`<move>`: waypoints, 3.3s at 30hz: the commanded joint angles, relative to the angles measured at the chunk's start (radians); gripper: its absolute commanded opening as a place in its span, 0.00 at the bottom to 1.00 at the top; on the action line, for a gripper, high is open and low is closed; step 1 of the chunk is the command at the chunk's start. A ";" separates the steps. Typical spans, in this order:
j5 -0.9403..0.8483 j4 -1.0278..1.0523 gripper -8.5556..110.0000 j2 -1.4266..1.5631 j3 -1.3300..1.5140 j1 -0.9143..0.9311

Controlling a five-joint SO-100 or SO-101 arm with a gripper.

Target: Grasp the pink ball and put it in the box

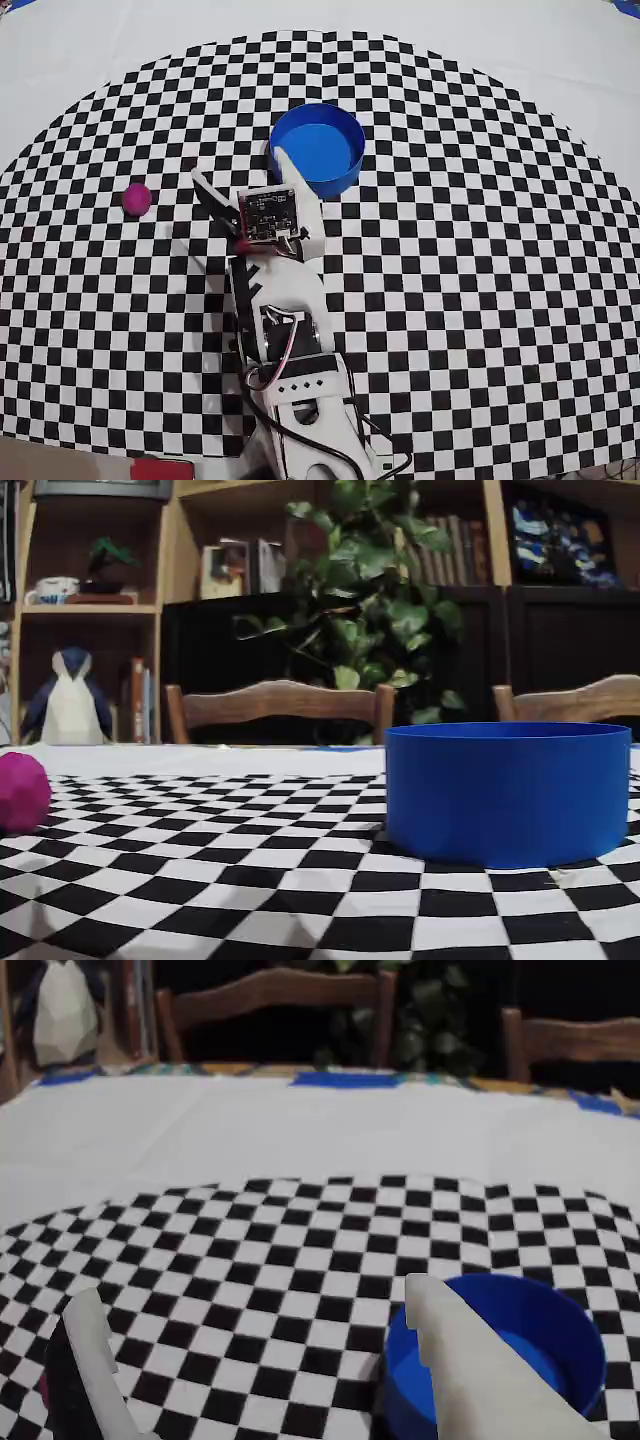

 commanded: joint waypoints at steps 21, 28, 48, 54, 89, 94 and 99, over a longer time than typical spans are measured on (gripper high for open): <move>-0.006 0.012 0.37 -0.005 0.008 -0.238; -0.006 0.011 0.37 -0.023 0.008 -0.298; -0.006 0.012 0.37 -0.049 0.008 -0.357; -0.006 0.012 0.37 -0.067 0.008 -0.364; -0.006 -0.041 0.37 -0.199 0.000 -0.394; -0.003 -0.041 0.37 -0.235 -0.008 -0.391; 0.003 -0.037 0.37 -0.253 -0.026 -0.393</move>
